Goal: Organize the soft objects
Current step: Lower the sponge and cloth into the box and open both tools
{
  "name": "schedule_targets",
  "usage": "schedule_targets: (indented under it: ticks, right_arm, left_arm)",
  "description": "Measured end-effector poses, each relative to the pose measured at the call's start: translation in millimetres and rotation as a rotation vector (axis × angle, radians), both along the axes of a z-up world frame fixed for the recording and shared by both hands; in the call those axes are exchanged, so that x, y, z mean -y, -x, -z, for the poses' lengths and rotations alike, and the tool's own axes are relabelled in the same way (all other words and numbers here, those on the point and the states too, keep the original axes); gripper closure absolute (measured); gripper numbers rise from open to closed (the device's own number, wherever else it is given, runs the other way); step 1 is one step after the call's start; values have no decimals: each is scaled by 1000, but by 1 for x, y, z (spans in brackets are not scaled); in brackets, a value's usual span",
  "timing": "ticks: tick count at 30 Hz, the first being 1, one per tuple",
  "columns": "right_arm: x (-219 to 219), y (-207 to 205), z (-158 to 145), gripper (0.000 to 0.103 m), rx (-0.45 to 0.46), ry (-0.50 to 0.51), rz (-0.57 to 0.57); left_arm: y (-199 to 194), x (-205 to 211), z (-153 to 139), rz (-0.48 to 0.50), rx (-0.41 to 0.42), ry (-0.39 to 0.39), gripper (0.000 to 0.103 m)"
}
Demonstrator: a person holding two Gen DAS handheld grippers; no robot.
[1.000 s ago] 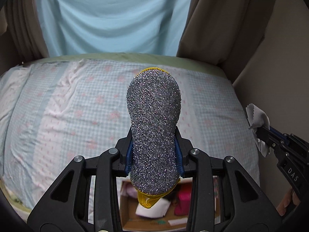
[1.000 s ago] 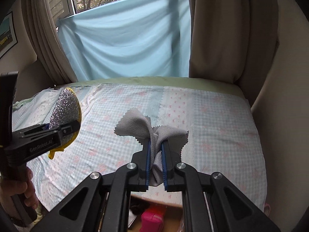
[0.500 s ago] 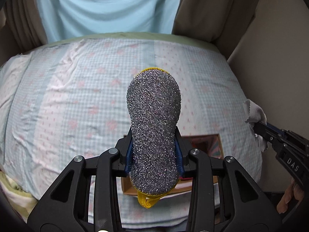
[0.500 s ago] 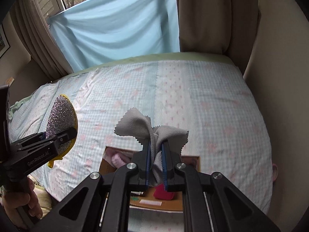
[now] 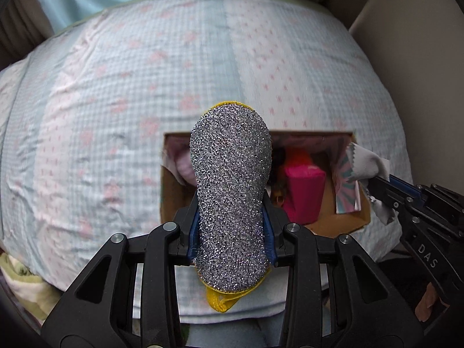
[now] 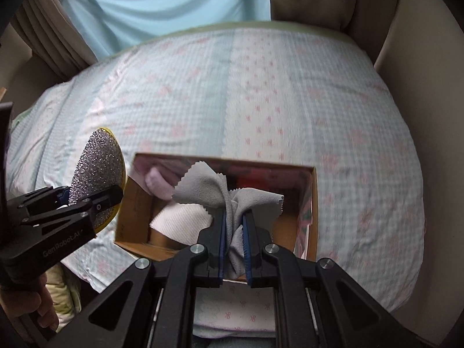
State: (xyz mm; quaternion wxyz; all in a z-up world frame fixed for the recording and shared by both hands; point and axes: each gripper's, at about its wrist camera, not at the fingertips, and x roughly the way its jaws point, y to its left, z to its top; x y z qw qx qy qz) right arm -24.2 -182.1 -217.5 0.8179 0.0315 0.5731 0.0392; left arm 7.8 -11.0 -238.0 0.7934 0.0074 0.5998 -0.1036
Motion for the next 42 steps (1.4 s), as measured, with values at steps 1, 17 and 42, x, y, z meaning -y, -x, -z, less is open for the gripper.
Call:
schedule_targets:
  ticks: [1,17,42]
  right_arm:
    - [3,-2,12,93,-27,-4,9]
    - [47,-27,91,93,-188,-86,169]
    - [51,-42,93,0,-218,-149,180]
  left_arm:
    - [0,4,8,10,-13,-2,71]
    - [4,63,93,167,-143,-79,69]
    - [-1,41,71,148,-89,-131,0]
